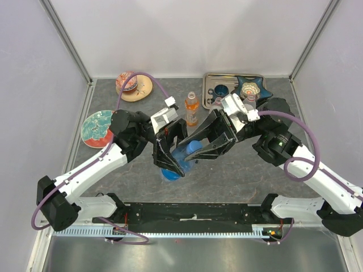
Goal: Unscrew the bottle caps
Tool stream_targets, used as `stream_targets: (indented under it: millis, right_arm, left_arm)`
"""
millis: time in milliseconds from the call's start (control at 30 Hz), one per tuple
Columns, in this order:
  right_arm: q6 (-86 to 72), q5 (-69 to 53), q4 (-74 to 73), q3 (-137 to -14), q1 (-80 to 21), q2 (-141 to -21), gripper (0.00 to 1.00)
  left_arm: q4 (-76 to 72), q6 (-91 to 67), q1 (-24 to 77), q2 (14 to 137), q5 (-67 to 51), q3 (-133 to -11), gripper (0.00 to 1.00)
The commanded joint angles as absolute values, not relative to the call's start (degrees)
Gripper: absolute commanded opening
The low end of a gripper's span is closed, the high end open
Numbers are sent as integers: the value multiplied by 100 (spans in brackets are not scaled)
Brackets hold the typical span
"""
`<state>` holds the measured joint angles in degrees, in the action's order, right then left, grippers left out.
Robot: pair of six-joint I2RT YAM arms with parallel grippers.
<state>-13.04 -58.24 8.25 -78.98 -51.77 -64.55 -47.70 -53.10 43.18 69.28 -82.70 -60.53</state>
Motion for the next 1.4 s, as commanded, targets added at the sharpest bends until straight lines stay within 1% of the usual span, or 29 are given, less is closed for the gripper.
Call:
stream_targets:
  millis: [0,33,67,133,167,233,267,300,333,467,500,533,567,600,633,700,733,767,800,833,900,933,1033,1133,1233,1367]
  right_arm:
    - [-1828,-6935,132,-7655,-5212,-6522,0]
    - [-1846,-6856,114,-7673,-5177,-6513,0]
    - [-1889,-6760,106,-7690,-5133,-6478,18]
    - [-1959,-6365,79,-7743,-5028,-6425,42]
    - [-1995,-6198,79,-7769,-4993,-6346,55]
    - [-2056,-5646,53,-7866,-4914,-6267,68]
    - [-2065,-5390,27,-7927,-4896,-6180,77]
    - [-2065,-5109,9,-7980,-4878,-6144,81]
    - [-2065,-4306,-174,-8128,-4852,-6109,82]
    - [-2091,-2589,-369,-8498,-4834,-5968,86]
    - [-2100,-2340,-413,-8595,-4843,-5959,87]
    - [-2127,-2112,-535,-8787,-4843,-5968,87]
    - [-2170,-1613,-606,-8876,-4843,-5968,87]
    - [-2188,-1417,-667,-8938,-4843,-5968,87]
    - [-2197,-1215,-772,-9017,-4843,-5950,87]
    - [-2302,-444,-939,-9061,-4843,-5950,86]
    - [-2338,-196,-1088,-9053,-4843,-5950,85]
    - [-2390,-28,-1168,-9044,-4843,-5941,84]
    - [-2452,452,-1247,-8983,-4843,-5959,83]
    - [-2496,631,-1361,-8930,-4834,-5968,82]
    - [-2575,1104,-1467,-8781,-4851,-5985,80]
    - [-2610,1212,-1537,-8728,-4843,-6029,78]
    - [-2724,1704,-1635,-8535,-4843,-6082,78]
    - [-2882,1635,-1293,-8262,-4851,-6012,78]
    - [-2970,1565,-1151,-8235,-4852,-6090,79]
    - [-3041,1468,-1090,-8288,-4878,-6284,79]
  left_arm:
    - [-4739,-5126,4245,6821,-8112,-6231,53]
    - [-4450,-4741,4236,6794,-8069,-6240,53]
    - [-3882,-4511,4228,6750,-8042,-6275,53]
    - [-3141,-3732,4228,6645,-7911,-6354,54]
    - [-2424,-3466,4219,6610,-7841,-6433,54]
    - [-1979,-2886,4210,6522,-7674,-6477,54]
    - [-1769,-2752,4210,6513,-7612,-6512,54]
    - [-1392,-2612,4201,6504,-7542,-6539,54]
    - [-1145,-2288,4201,6487,-7376,-6574,54]
    - [-476,-1767,4201,6416,-6857,-6697,54]
    - [-379,-1688,4201,6390,-6708,-6697,54]
    - [-239,-1522,4201,6355,-6254,-6689,54]
    - [-168,-1442,4201,6276,-6005,-6662,54]
    - [-89,-1346,4210,6232,-5707,-6653,54]
    - [-36,-1171,4236,6171,-5052,-6636,54]
    - [113,-968,4297,5995,-4363,-6548,55]
    - [166,-775,4411,5933,-3637,-6522,55]
    - [176,-686,4464,5820,-3273,-6469,55]
    - [184,-599,4543,5775,-2861,-6443,55]
    - [185,-450,4701,5748,-2039,-6408,55]
    - [202,-291,4895,5687,-1156,-6337,55]
    - [202,-168,5096,5669,-334,-6302,55]
    - [193,-9,5440,5704,1005,-6197,55]
    - [220,158,5607,5774,1650,-6144,55]
    - [220,184,5660,5801,2011,-6117,55]
    - [228,220,5678,5871,2136,-6143,55]
